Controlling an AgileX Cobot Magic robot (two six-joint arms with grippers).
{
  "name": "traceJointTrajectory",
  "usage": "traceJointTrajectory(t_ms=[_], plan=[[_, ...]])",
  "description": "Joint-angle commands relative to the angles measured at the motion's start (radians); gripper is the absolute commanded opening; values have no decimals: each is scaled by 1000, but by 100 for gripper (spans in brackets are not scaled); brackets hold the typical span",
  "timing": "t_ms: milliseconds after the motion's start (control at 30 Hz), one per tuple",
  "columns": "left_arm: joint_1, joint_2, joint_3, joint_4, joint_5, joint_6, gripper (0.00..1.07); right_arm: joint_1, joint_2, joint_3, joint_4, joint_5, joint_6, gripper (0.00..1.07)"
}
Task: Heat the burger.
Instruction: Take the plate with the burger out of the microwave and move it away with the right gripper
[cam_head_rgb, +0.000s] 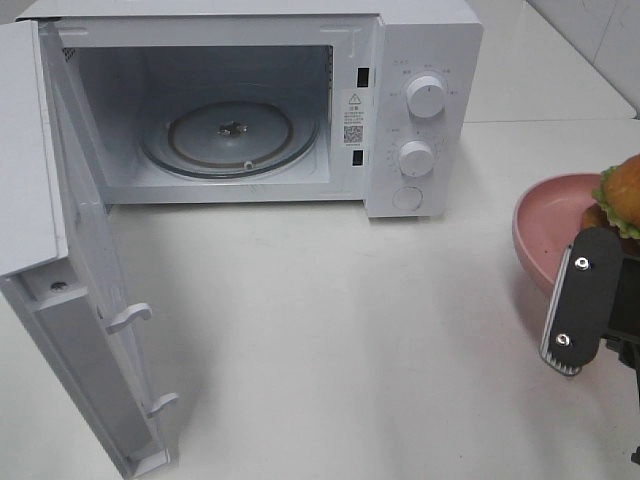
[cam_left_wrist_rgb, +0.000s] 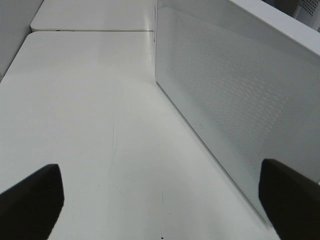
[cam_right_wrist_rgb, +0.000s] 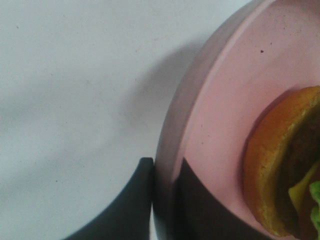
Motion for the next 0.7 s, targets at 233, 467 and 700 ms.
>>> traceJointTrajectory(t_ms=[233, 467, 700], plan=[[4, -17, 0, -6, 0, 1, 98, -3, 144, -29, -110, 59, 259, 0], [4, -17, 0, -6, 0, 1, 98, -3, 288, -105, -124, 122, 466, 0], [4, -17, 0, -6, 0, 1, 98, -3, 442, -204, -124, 163, 666, 0]])
